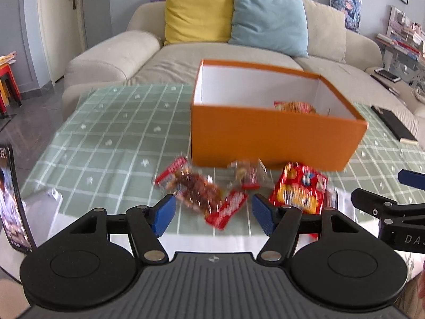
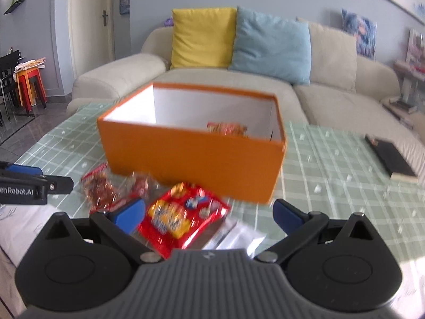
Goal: Organize snacks
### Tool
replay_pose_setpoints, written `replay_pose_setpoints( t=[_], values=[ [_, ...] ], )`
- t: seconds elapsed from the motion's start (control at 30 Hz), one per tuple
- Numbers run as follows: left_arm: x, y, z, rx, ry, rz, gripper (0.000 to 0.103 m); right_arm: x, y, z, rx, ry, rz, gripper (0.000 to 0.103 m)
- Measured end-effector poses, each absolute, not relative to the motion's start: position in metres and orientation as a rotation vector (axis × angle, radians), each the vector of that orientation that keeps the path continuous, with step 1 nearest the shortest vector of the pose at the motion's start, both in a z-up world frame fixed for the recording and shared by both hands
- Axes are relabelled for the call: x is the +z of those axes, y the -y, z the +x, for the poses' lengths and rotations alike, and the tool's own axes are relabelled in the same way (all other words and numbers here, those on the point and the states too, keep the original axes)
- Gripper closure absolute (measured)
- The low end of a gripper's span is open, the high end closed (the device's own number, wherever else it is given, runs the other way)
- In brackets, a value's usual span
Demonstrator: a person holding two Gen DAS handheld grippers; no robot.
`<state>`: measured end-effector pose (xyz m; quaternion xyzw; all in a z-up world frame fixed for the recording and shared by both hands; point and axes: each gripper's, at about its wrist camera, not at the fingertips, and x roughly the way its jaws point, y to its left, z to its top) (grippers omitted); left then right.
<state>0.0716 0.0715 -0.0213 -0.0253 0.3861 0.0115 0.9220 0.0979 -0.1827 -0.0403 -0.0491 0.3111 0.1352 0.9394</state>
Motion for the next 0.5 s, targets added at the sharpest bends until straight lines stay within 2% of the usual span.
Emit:
replay_pose_setpoints(
  t=[0.2,0.5],
  values=[
    [-0.046,-0.06,0.062,0.023,-0.833,-0.053,0.037,-0.066,0.184,0.084,0.249,-0.661,-0.067,0.004],
    [-0.072,-0.055,0.06,0.019,-0.84,-0.018,0.04,-0.098,0.188,0.095,0.188,-0.76,-0.109,0.004]
  ],
)
